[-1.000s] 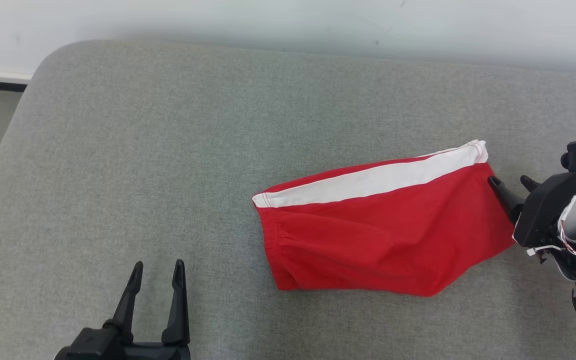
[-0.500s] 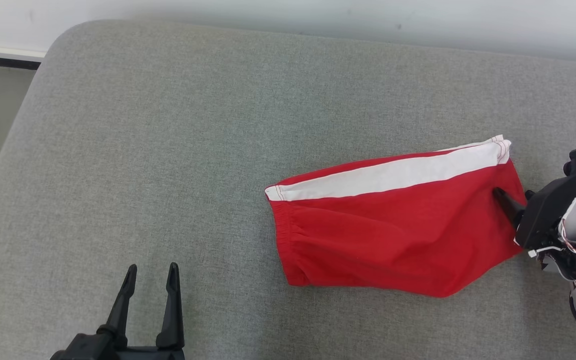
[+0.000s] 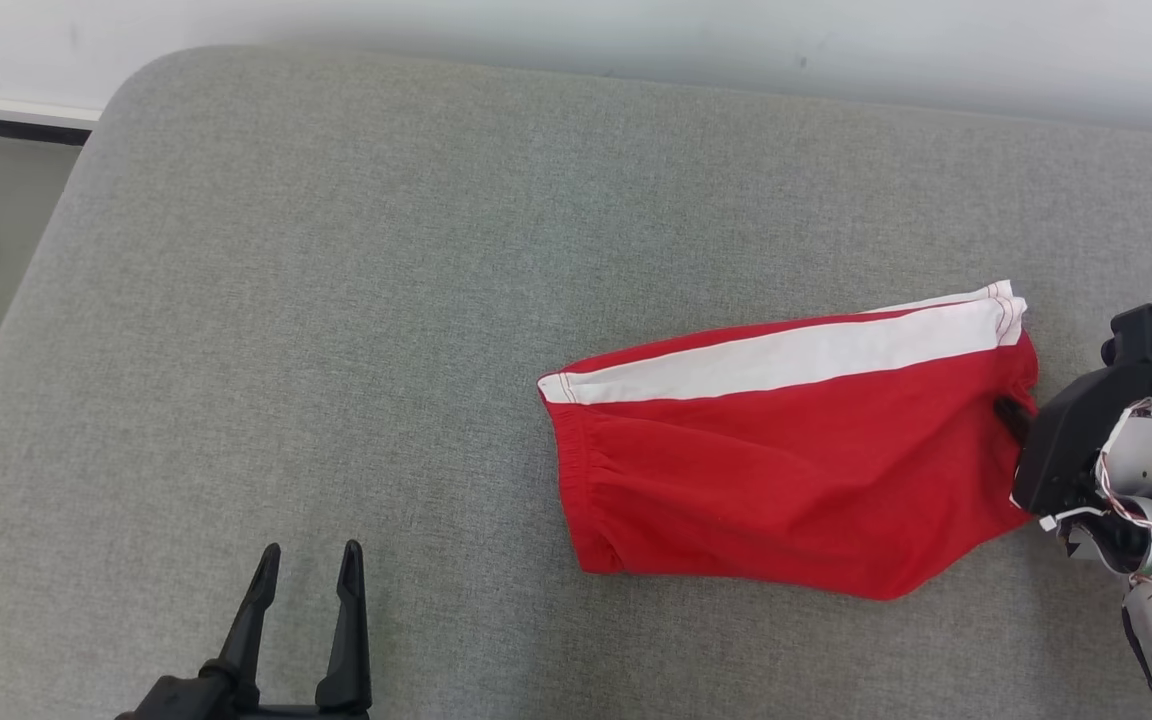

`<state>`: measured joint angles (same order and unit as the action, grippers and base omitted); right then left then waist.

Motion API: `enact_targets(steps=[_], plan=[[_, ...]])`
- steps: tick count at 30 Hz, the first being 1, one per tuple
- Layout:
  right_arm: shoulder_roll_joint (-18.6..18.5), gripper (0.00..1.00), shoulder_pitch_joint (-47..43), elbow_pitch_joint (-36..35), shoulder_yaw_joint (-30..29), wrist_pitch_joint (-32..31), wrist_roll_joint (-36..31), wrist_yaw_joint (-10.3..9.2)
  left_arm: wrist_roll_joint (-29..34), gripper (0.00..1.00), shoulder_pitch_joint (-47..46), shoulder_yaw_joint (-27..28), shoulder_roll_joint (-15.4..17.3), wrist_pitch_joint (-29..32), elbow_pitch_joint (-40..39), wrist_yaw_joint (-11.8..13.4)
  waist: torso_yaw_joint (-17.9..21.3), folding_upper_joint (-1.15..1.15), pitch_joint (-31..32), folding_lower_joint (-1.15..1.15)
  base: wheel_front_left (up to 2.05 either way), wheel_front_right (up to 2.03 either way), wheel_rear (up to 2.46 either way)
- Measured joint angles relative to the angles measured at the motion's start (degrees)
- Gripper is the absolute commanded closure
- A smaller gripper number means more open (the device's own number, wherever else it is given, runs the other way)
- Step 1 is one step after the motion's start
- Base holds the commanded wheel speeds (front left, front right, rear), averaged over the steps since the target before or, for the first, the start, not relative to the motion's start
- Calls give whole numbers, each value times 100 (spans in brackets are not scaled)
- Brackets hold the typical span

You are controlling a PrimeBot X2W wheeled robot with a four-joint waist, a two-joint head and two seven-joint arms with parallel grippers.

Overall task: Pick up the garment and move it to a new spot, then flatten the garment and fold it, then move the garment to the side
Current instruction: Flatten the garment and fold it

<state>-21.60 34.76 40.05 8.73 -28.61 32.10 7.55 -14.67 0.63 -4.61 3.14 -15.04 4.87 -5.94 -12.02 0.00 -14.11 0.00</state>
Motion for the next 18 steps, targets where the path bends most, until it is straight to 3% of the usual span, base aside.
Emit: enact_targets(steps=[13,18], plan=[[-53,100,-589,-382,-169,743,-321,0,-7,0,94,40,-15,0,42,-54,43,1,220,0,0,0,0],[-136,100,-880,-621,-538,1004,-475,0,-53,0,181,35,-18,0,46,-54,180,1,351,0,0,0,0]])
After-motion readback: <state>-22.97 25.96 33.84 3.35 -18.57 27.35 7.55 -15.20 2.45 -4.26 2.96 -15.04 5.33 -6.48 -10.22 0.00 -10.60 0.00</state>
